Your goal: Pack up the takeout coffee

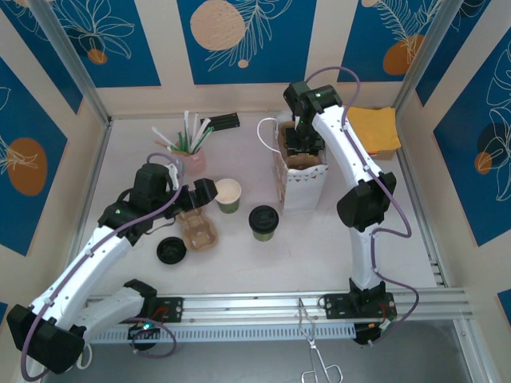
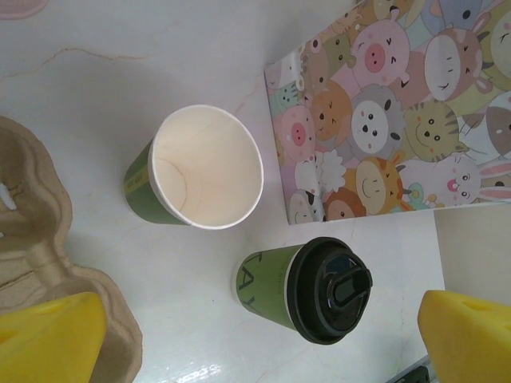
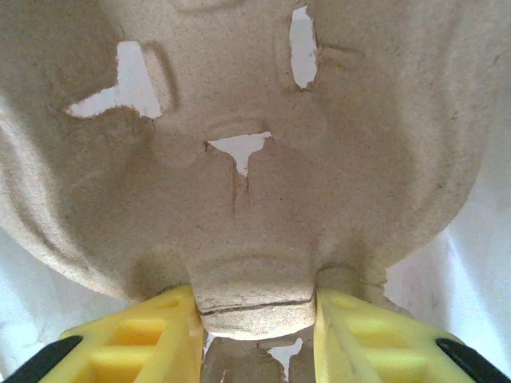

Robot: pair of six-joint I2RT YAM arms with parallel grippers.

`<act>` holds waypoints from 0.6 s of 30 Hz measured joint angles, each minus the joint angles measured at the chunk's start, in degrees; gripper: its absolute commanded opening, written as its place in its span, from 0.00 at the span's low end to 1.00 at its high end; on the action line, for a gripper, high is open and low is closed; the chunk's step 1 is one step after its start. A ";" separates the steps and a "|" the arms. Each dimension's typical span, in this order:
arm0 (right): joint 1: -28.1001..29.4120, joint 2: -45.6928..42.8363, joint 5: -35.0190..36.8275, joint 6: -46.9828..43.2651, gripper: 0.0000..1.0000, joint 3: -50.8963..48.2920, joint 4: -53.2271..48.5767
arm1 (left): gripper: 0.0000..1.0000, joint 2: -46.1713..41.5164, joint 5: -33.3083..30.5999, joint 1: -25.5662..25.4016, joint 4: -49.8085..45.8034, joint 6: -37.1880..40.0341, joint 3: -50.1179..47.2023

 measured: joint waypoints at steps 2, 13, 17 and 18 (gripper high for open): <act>0.00 0.00 -0.15 -0.07 0.36 -0.68 -0.24 | 1.00 0.00 0.00 0.00 0.39 0.00 -0.11; -0.33 2.78 -0.61 -0.44 0.36 -1.57 -0.81 | 1.00 0.00 0.00 0.00 0.46 0.00 -0.59; -0.48 4.07 -1.09 -0.50 0.36 -1.60 -0.79 | 1.00 -0.15 -0.02 0.00 0.42 0.00 -0.70; -0.55 4.20 -1.27 -0.52 0.36 -1.62 -0.76 | 1.00 -0.31 -0.07 0.00 0.42 0.00 -0.76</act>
